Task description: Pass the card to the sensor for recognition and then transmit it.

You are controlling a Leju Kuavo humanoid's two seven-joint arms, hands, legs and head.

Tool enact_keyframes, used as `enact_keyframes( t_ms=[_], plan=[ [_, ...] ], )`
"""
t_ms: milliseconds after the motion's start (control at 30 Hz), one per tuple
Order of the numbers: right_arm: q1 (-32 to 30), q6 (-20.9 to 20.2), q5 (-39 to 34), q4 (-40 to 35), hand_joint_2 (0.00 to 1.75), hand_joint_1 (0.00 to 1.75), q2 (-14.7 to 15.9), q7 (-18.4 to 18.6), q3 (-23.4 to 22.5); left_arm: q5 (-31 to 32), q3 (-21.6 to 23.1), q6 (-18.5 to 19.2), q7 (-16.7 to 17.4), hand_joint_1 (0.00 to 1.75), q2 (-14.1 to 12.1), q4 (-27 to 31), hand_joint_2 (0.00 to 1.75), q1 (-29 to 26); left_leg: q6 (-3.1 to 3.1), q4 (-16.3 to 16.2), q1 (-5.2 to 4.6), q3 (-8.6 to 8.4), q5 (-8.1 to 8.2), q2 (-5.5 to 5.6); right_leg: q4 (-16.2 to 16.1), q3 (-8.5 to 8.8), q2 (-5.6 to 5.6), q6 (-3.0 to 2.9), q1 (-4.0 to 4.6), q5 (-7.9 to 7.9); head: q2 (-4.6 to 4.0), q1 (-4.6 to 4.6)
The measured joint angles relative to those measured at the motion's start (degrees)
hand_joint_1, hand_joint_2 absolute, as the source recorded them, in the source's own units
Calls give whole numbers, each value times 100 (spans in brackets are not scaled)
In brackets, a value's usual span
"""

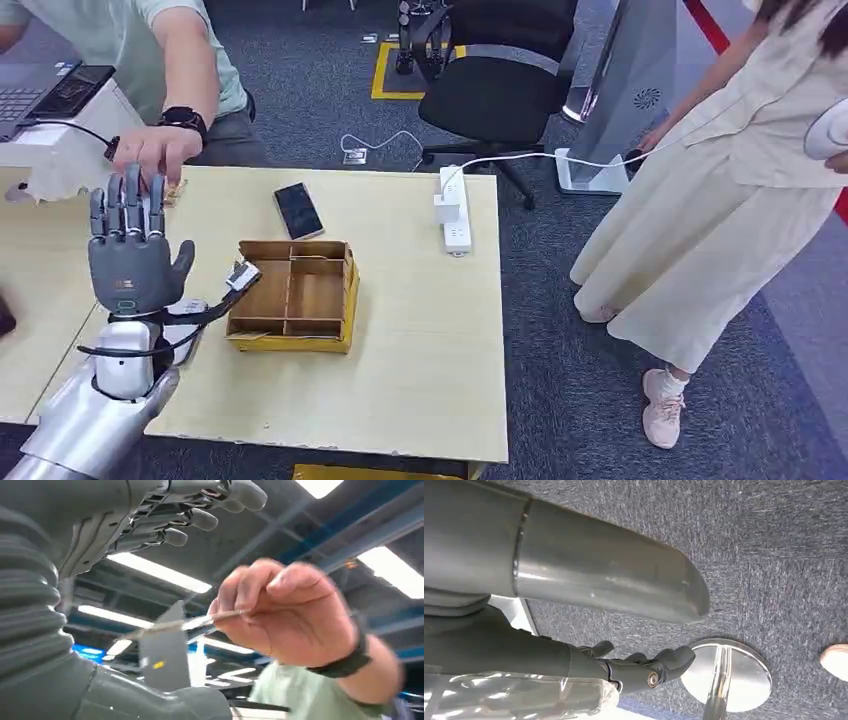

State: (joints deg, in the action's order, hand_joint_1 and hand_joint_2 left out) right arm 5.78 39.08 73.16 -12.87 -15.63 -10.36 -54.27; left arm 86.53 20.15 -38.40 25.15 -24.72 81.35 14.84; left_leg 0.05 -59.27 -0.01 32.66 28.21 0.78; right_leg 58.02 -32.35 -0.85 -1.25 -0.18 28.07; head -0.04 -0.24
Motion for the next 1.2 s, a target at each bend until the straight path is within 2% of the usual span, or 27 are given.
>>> enact_keyframes(
  t_ms=[33,67,133,233,267,533,567,700,1000,1200],
  plan=[
    [0,2,-4,0,0,0,0,0,2,0,-48,0,-217,147,81,2,175,-36,0,0,0,1,0,1,0,0,2,0,0,0,0,2],
    [1,2,-7,2,0,0,0,0,7,0,-114,-2,-386,161,173,2,175,-79,0,0,0,1,1,0,0,0,-1,0,0,0,0,2],
    [-5,4,-13,2,0,0,0,0,9,0,-253,-2,-537,175,291,4,175,-139,-1,0,0,0,2,-3,0,-1,-6,0,0,0,-2,0],
    [-8,7,-37,4,0,0,0,0,9,0,-450,-2,-654,175,439,37,175,-211,0,0,0,0,1,0,0,0,0,0,0,0,-2,2],
    [-6,9,-42,4,0,0,0,0,9,0,-515,-2,-705,152,491,74,175,-258,-1,0,1,0,1,0,0,0,1,0,0,0,0,0],
    [-10,13,-57,4,0,0,2,0,11,0,-876,-2,-810,152,771,293,175,-409,-1,0,2,0,0,0,1,0,1,0,1,0,-2,0],
    [-12,13,-57,4,0,0,2,0,11,0,-896,-2,-810,0,784,310,175,-414,-1,0,2,0,0,0,1,0,1,0,1,0,0,2],
    [-13,13,-57,4,0,0,2,0,13,0,-922,-2,-839,0,830,326,175,-422,-1,0,2,0,0,0,1,0,2,0,1,0,-2,0],
    [-17,13,-94,4,0,0,2,11,15,0,-1206,-2,-1250,0,1033,407,175,-461,-1,0,1,-1,0,0,1,0,2,0,1,0,0,2],
    [-16,13,-98,4,0,0,2,24,61,0,-1316,-2,-1252,0,1084,413,175,-461,-1,0,2,0,0,0,1,0,2,0,1,0,-2,2]
  ],
)
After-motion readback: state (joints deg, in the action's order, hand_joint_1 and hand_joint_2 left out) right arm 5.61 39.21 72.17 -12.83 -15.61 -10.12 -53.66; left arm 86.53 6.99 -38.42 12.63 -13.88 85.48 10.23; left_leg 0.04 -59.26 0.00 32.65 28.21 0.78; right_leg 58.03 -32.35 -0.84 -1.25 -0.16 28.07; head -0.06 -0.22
